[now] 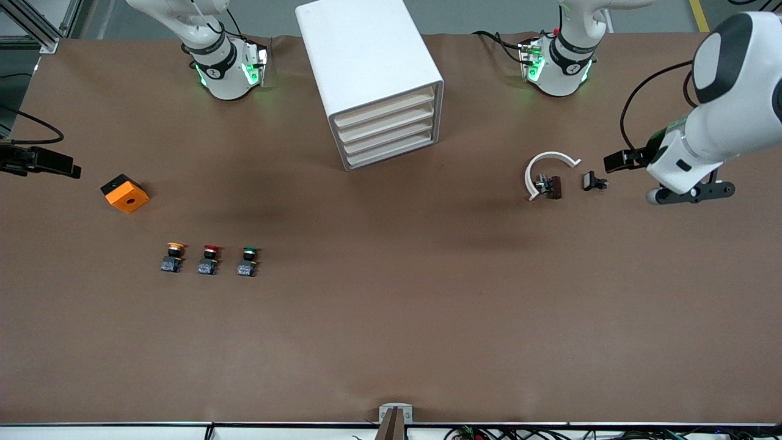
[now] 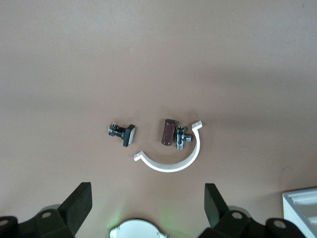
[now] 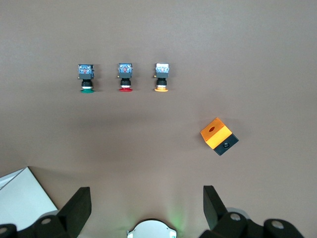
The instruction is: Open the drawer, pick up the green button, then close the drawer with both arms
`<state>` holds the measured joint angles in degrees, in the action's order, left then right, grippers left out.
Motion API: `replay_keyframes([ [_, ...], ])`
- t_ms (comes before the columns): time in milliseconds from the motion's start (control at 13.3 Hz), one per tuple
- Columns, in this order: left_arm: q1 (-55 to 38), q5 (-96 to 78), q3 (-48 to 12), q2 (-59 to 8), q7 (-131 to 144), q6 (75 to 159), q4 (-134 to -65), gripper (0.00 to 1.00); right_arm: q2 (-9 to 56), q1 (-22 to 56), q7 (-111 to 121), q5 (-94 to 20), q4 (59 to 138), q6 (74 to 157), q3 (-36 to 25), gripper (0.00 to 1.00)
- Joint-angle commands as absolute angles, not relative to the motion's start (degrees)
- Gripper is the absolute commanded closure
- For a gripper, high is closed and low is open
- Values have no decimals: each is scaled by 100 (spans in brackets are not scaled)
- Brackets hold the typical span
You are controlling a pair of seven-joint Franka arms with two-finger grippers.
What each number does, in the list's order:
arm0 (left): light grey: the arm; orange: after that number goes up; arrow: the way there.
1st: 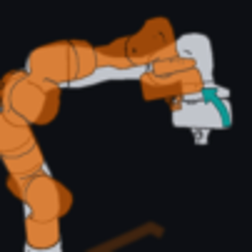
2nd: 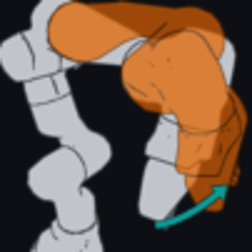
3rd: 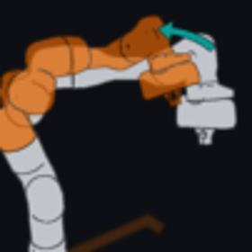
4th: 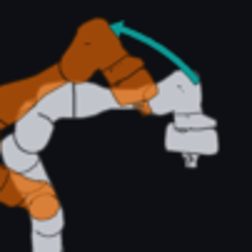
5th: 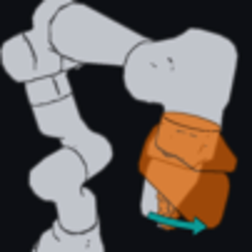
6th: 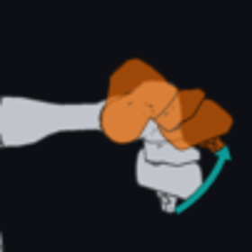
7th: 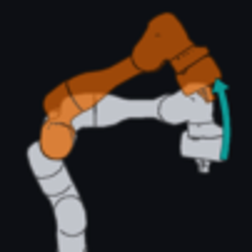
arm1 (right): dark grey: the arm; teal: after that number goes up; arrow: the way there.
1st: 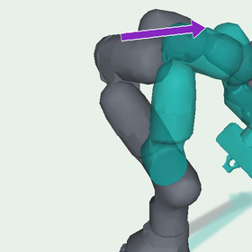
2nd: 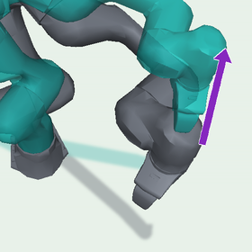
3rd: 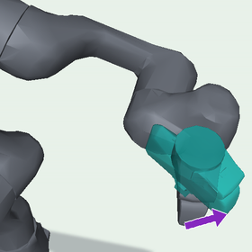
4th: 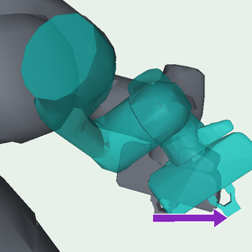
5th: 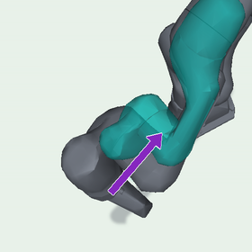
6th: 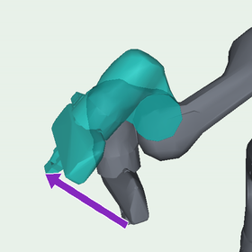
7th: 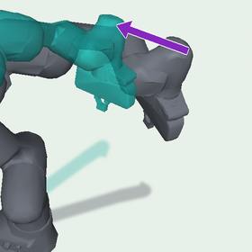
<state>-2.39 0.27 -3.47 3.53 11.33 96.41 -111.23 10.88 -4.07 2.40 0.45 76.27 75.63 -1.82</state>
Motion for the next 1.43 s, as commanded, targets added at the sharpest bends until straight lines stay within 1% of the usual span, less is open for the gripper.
replay_keyframes([
  [0, -264, -18, -299, 1186, 1028, 10379, -12059, 0, 1002, -492, 255, 79, 7691, 7611, -141, 0],
  [151, -97, -17, -325, 1169, 671, 10389, -11858, 0, 1002, -492, 237, 79, 7507, 7664, -132, 0],
  [452, -123, -18, -334, 1029, 588, 10257, -11191, 0, 897, -518, 229, -123, 7576, 7830, -149, 0],
  [678, -132, 9, -343, 810, 563, 9802, -10505, 0, 651, -536, 229, -141, 7716, 8155, -132, 0],
  [904, -123, 26, -343, 511, 589, 9160, -9723, 0, 414, -554, 229, -132, 8111, 8376, -132, 0],
  [1055, -123, 44, -334, 483, 598, 9097, -9633, 0, 265, -562, 237, -132, 8348, 8463, -141, 0],
  [1356, -97, 27, -334, 457, 571, 9097, -9606, 0, -482, -545, 237, -141, 9446, 9096, -132, 0],
])
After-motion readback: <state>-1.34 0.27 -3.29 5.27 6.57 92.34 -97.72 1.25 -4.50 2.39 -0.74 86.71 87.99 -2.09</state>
